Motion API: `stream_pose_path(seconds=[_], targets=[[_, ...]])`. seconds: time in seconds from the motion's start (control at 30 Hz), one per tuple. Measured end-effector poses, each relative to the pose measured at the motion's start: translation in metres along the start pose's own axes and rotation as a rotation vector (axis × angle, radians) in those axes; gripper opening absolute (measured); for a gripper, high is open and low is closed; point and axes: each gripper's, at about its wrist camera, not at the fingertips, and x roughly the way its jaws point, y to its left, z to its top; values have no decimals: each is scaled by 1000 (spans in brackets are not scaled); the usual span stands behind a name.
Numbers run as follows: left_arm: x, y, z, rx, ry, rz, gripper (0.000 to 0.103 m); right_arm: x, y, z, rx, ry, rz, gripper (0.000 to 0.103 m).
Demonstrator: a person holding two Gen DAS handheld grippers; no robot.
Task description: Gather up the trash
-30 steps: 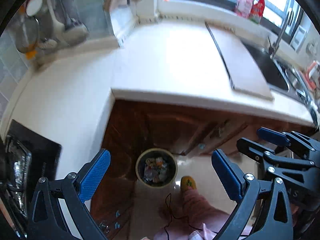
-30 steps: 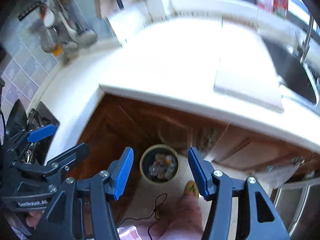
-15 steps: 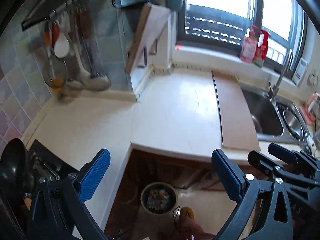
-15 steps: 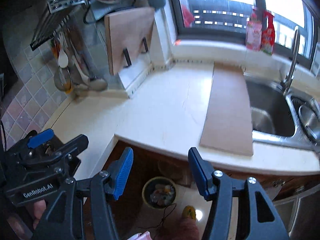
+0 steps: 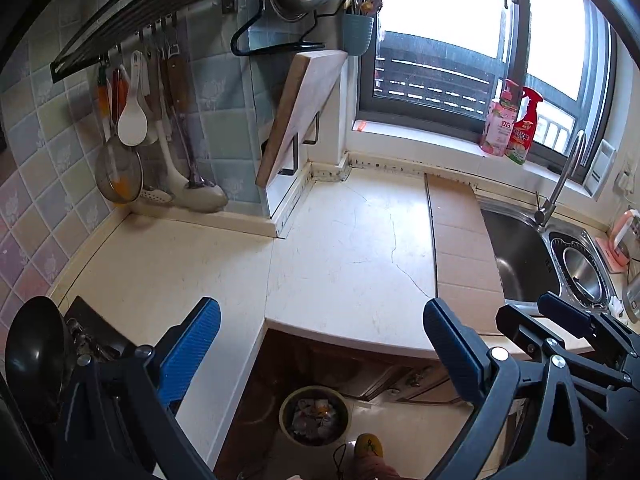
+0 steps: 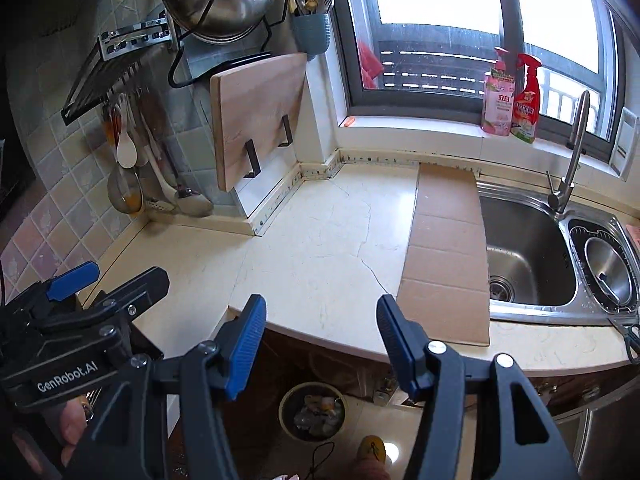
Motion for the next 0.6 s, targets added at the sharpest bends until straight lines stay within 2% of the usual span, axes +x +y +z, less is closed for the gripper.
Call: stream_pose_path(seconds=[0.6], targets=[[7,0,8,-18,-13,22,101,6,5,8,-9,-2,-31,58]])
